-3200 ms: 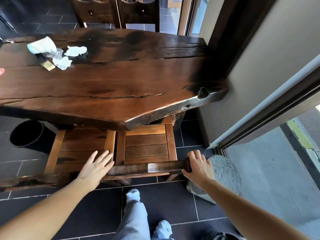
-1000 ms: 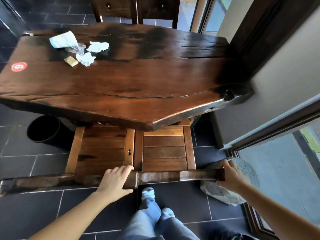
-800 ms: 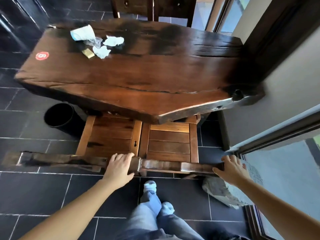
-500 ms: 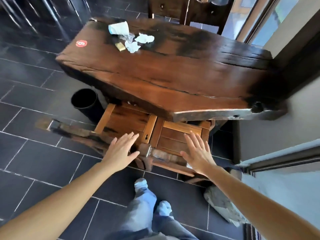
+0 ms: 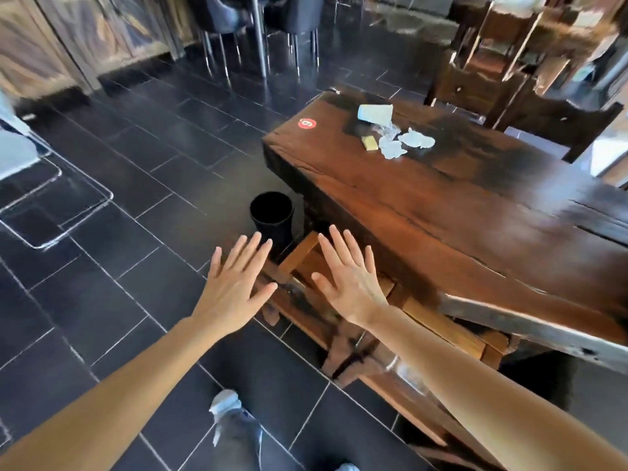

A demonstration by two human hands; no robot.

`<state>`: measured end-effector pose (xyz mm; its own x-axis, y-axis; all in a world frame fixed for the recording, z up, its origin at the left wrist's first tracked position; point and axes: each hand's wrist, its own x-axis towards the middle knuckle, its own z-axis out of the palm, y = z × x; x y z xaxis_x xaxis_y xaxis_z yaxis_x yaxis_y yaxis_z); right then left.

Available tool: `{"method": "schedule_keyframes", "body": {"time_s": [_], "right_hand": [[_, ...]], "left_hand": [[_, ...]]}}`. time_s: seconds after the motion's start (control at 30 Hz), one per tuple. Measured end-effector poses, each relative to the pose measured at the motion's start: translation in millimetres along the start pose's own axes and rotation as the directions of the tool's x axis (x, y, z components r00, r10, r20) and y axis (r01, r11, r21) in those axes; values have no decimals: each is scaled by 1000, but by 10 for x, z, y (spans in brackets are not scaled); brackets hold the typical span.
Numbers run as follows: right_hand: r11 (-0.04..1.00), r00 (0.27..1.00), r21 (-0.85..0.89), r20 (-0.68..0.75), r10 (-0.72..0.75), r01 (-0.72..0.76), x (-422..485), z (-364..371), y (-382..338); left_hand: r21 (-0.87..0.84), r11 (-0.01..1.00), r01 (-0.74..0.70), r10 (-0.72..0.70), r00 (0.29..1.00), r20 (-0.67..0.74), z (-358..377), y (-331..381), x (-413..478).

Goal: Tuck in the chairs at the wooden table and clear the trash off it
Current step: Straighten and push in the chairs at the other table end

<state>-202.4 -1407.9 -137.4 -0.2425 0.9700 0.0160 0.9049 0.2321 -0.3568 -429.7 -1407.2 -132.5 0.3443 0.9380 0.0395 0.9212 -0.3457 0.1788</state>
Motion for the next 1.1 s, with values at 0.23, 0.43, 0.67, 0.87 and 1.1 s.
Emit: {"method": "schedule_keyframes", "body": {"time_s": [0.23, 0.43, 0.67, 0.87, 1.1], "right_hand": [[991, 990, -7, 41, -134, 134, 1288, 342, -1156], [985, 985, -38, -49, -168, 166, 2393, 397, -1850], [996, 996, -51, -34, -81, 79, 3342, 594, -1932], [998, 998, -46, -50, 30, -32, 4487, 836, -1689], [990, 990, 34, 2, 140, -140, 6107, 1039, -1579]], "left_hand": [[47, 991, 128, -125, 991, -57, -390, -1591, 167], [60, 989, 136, -128, 984, -122, -798, -2741, 564], [1, 996, 85, -85, 993, -79, -766, -3422, 1350], [-69, 998, -9, 6, 999, -48, -658, -3976, 2469], [-21, 1000, -23, 24, 998, 50, -694, -4827, 3936]]}}
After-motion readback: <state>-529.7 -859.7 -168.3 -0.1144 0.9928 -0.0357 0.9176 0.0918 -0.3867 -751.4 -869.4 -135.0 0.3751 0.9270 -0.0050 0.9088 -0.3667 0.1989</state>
